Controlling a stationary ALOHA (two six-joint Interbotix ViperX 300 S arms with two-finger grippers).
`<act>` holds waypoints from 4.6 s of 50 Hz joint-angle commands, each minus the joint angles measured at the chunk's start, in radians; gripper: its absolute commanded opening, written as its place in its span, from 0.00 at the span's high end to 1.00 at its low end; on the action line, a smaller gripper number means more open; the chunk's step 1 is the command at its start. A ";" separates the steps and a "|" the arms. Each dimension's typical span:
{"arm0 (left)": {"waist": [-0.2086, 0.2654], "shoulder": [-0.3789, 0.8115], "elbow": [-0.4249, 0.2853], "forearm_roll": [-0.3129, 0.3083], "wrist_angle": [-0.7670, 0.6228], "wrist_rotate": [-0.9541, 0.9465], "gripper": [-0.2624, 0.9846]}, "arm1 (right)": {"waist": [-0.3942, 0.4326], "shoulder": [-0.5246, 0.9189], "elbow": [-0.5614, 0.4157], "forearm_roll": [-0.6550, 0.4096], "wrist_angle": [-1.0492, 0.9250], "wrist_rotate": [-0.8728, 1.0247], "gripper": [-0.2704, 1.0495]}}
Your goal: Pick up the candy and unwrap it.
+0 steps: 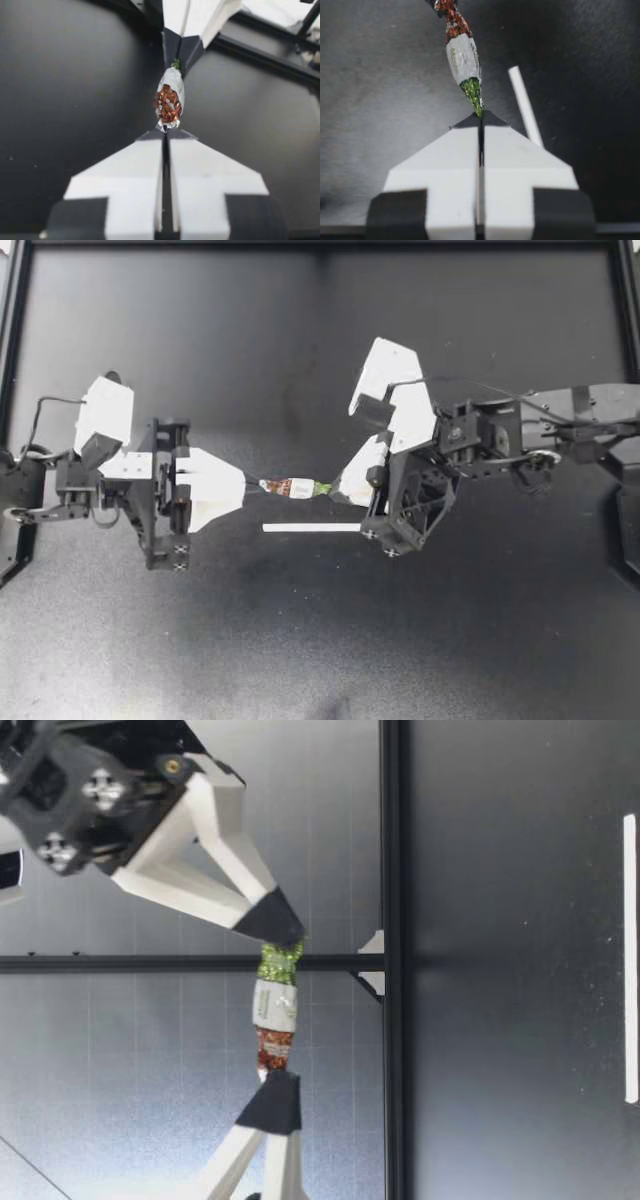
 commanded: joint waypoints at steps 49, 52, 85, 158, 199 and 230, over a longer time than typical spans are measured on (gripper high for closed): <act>0.002 0.026 -0.029 -0.058 -0.014 -0.127 0.93 | 0.000 0.005 -0.052 -0.023 0.003 0.061 0.93; 0.002 0.046 -0.049 -0.058 -0.014 -0.150 0.93 | 0.000 0.023 -0.071 -0.023 0.011 0.060 0.93; 0.008 -0.021 0.006 -0.058 -0.035 -0.244 0.93 | 0.000 -0.011 -0.052 -0.023 0.057 0.078 0.93; 0.008 0.040 -0.046 -0.044 -0.077 -0.164 0.93 | 0.000 -0.009 -0.038 -0.034 0.031 0.081 0.93; 0.008 0.049 -0.054 -0.044 -0.049 -0.103 0.93 | 0.000 -0.009 -0.011 -0.034 -0.020 0.078 0.93; 0.008 0.046 -0.055 -0.044 -0.046 -0.072 0.93 | 0.000 -0.009 -0.012 -0.034 -0.026 0.075 0.93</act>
